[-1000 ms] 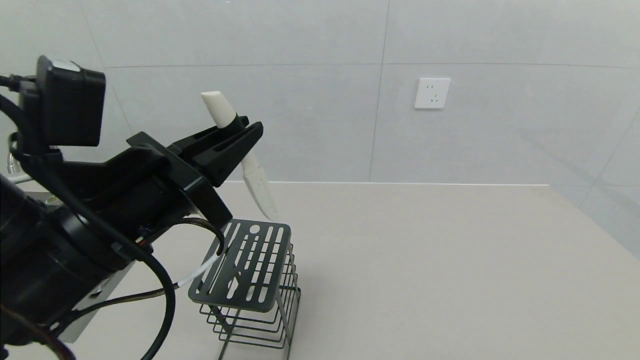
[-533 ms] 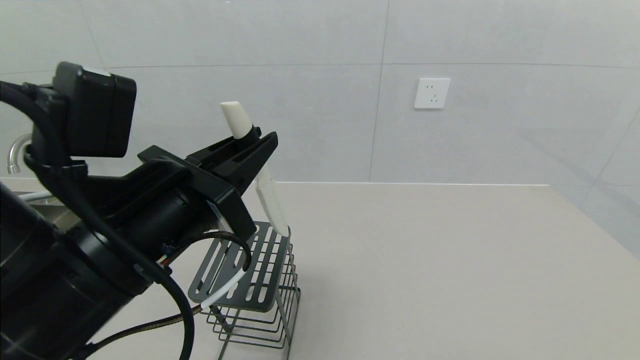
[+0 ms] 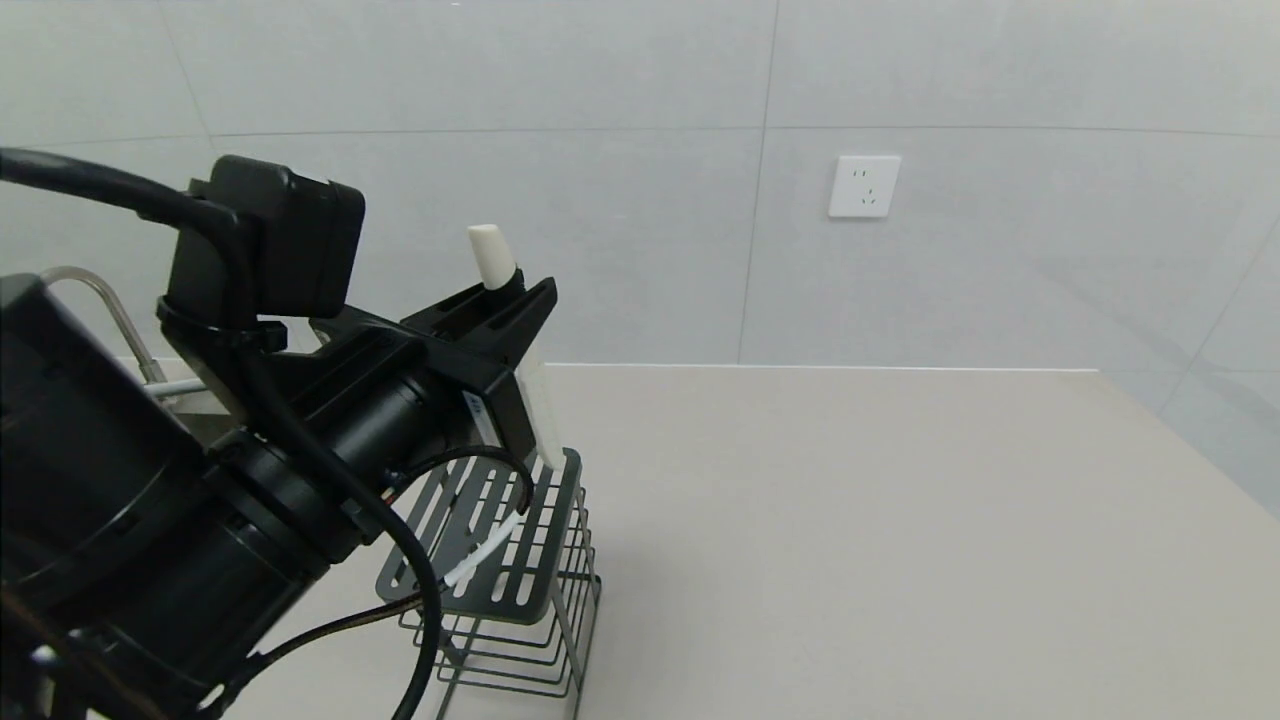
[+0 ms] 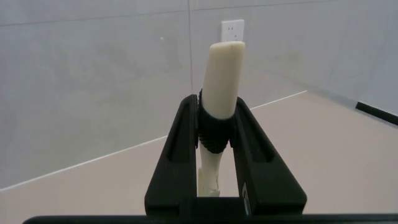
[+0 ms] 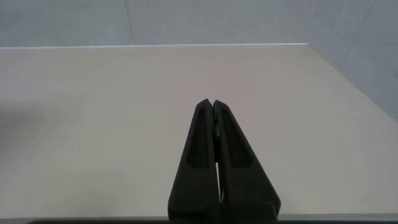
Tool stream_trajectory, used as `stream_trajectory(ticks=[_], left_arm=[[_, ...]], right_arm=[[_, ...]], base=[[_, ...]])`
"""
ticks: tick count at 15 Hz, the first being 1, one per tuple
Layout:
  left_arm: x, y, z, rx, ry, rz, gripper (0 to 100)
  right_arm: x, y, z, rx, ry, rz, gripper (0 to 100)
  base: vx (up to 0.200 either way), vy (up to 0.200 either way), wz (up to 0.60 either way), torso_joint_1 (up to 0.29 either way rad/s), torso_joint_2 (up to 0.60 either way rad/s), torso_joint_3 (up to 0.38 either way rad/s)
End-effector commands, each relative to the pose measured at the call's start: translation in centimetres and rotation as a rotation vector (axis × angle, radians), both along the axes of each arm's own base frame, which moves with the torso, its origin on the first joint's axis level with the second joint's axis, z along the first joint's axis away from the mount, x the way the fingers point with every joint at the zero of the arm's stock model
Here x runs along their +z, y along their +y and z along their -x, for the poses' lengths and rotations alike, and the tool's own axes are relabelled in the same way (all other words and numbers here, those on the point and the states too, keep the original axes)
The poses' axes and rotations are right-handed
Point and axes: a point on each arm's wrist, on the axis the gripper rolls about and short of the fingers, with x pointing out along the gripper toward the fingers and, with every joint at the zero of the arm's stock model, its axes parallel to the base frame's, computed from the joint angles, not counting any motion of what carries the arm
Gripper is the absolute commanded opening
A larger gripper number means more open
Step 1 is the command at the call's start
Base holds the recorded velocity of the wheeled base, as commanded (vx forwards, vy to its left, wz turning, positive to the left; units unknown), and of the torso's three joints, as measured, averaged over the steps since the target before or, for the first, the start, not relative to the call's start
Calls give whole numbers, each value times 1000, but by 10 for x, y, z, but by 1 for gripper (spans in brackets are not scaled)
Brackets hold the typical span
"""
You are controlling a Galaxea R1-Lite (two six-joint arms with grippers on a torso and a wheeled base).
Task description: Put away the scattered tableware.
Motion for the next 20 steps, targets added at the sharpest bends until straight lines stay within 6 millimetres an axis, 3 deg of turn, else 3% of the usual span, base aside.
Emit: stream_trajectory(ticks=[1, 20], left_arm=[[-2, -3, -2, 4, 2, -13, 0], [-11, -2, -2, 35, 22, -36, 0]], right_arm=[[0, 0, 0, 0, 2, -1, 0], [0, 0, 0, 0, 4, -1, 0]], base=[[0, 0, 0, 0, 0, 0], [0, 0, 0, 0, 0, 0]])
